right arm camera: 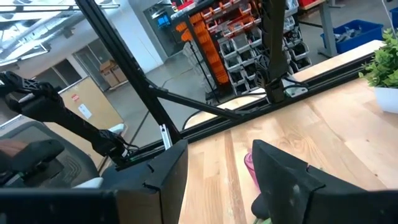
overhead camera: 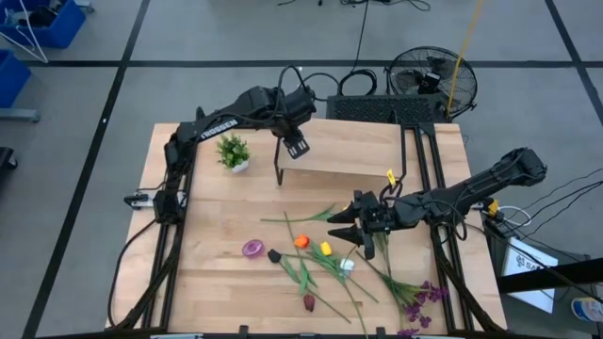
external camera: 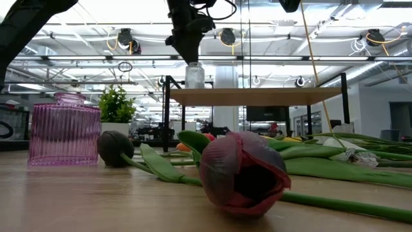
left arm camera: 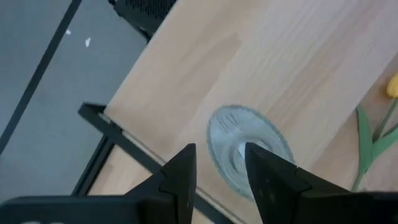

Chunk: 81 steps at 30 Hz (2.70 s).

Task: Pick and place flowers into a vace then onto a shelf
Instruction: Put the transparent vase on the shelf, then put the purple vase on the shelf

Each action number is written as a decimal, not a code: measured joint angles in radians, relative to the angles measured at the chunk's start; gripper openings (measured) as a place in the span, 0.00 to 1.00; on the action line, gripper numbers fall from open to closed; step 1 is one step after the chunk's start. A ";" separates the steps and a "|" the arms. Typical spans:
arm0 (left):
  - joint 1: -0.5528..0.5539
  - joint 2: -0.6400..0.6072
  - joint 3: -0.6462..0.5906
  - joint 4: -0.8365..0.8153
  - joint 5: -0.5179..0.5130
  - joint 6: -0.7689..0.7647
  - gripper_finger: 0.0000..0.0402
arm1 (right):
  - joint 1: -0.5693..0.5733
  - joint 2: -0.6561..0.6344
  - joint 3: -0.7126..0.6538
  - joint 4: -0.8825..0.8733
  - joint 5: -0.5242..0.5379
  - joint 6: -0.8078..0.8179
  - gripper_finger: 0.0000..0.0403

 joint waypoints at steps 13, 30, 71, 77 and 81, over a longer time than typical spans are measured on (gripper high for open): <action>-0.003 -0.147 -0.002 0.121 -0.032 0.034 0.36 | -0.001 0.000 -0.001 0.003 0.000 -0.013 0.42; -0.129 -0.604 0.000 0.098 0.081 -0.198 0.36 | -0.166 0.314 0.234 0.207 -0.398 -0.141 0.42; -0.195 -0.676 -0.001 0.039 0.052 -0.237 0.36 | -0.233 1.076 0.941 -0.444 -0.340 -0.469 0.42; -0.195 -0.676 -0.001 0.038 0.052 -0.235 0.36 | -0.231 1.073 0.943 -0.517 -0.341 -0.449 0.42; -0.195 -0.676 -0.001 0.038 0.052 -0.217 0.36 | -0.229 1.054 0.941 -0.554 -0.340 -0.436 0.42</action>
